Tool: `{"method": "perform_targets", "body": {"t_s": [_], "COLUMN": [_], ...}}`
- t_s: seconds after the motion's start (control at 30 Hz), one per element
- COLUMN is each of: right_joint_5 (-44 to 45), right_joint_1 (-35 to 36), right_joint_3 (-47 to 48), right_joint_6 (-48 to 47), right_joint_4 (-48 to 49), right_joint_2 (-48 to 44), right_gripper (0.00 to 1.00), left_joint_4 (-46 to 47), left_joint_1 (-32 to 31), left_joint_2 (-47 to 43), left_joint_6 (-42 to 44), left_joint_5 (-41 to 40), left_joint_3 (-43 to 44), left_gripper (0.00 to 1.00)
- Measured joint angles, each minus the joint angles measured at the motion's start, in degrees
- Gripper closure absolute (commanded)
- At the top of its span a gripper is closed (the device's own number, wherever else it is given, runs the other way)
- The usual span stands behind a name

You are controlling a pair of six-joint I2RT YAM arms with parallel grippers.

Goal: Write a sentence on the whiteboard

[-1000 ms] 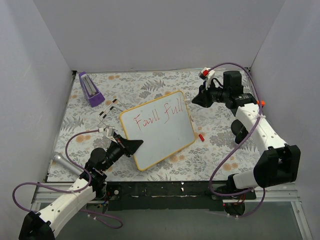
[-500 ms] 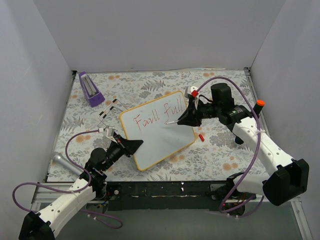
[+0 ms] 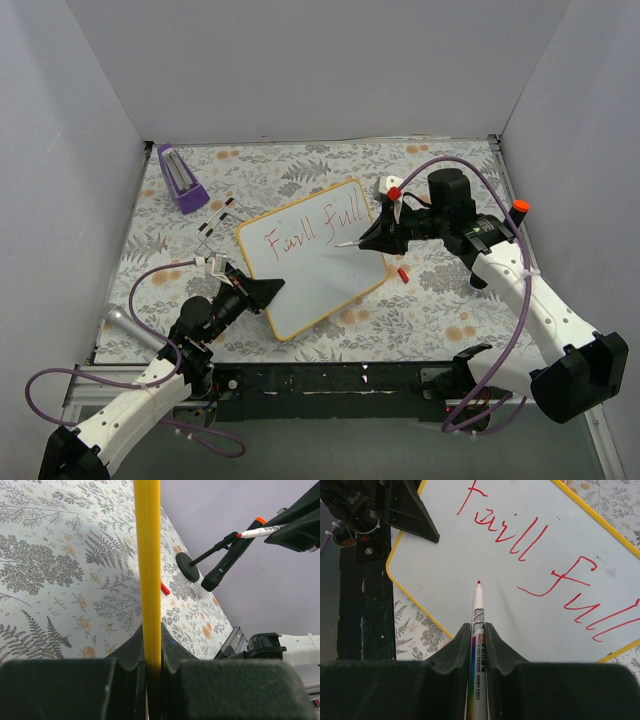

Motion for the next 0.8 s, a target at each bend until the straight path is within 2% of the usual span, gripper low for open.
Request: {"method": "perform_targets", "body": {"t_s": [0.53,0.8], "right_joint_5": [0.5,4.9], "right_joint_1": [1.0,10.7], "right_joint_3": [-2.6,-2.6], "right_joint_6": [0.5,-0.3], "right_joint_4": [0.6,0.9], "right_joint_2": [0.3,3.5], "right_gripper": [0.99,0.99], "left_joint_4": [0.1,0.3], "left_joint_1": [0.0,0.0], "left_joint_2": [0.1,0.5], "left_joint_6": [-0.1,-0.6], "left_joint_5": [-1.0,-1.7], "left_joint_3": [0.0,0.0], "left_gripper": [1.00,1.00]}}
